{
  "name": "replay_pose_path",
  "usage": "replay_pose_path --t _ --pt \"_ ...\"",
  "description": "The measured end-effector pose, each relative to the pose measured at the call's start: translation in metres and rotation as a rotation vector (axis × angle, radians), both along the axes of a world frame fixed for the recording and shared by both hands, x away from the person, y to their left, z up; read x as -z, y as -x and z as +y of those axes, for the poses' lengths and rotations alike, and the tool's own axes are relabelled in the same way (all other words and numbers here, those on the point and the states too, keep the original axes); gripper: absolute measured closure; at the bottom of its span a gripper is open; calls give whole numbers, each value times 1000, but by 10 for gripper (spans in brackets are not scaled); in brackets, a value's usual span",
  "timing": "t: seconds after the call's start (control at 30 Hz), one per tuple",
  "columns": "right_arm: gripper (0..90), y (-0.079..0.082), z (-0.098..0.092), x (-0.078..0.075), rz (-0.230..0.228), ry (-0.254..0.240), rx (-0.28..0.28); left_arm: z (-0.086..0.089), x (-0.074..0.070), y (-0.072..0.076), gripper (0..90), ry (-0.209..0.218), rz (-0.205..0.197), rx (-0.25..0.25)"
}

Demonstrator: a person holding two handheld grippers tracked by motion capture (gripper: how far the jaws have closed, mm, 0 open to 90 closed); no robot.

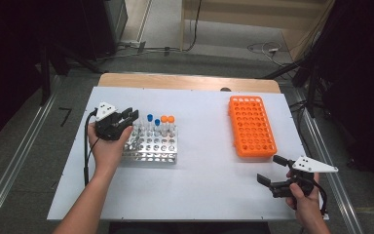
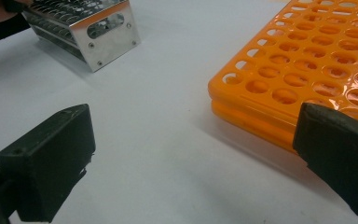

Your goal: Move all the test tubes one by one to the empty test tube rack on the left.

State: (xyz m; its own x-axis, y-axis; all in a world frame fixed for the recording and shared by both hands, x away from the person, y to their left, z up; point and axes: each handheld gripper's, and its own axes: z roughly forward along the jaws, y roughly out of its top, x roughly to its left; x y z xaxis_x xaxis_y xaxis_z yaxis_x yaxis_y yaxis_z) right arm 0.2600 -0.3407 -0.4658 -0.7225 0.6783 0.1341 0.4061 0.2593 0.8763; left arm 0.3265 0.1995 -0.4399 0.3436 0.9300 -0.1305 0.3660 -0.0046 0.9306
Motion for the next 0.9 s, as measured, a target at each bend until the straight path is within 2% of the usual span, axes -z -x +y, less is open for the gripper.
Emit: replay_pose_path --t 0.13,0.23,0.37,0.47,0.6,0.77,0.9 --pt "0 0 0 0 0 1 1 0 -3 3 632 1 -5 -18" --pt "0 0 0 0 2 0 4 1 -5 5 557 22 -6 -12" --pt "0 -1 -1 0 -1 -3 5 1 -8 10 447 38 -14 24" --pt "0 -1 -2 0 1 -4 8 1 -11 15 288 58 -16 48" --pt "0 -1 -2 0 3 -3 9 1 -12 23 163 79 -25 95" --pt "0 -1 -2 1 4 -4 13 0 -12 33 71 92 -33 149" --pt "0 -1 -2 1 4 -3 14 -3 -11 41 11 86 -29 188"
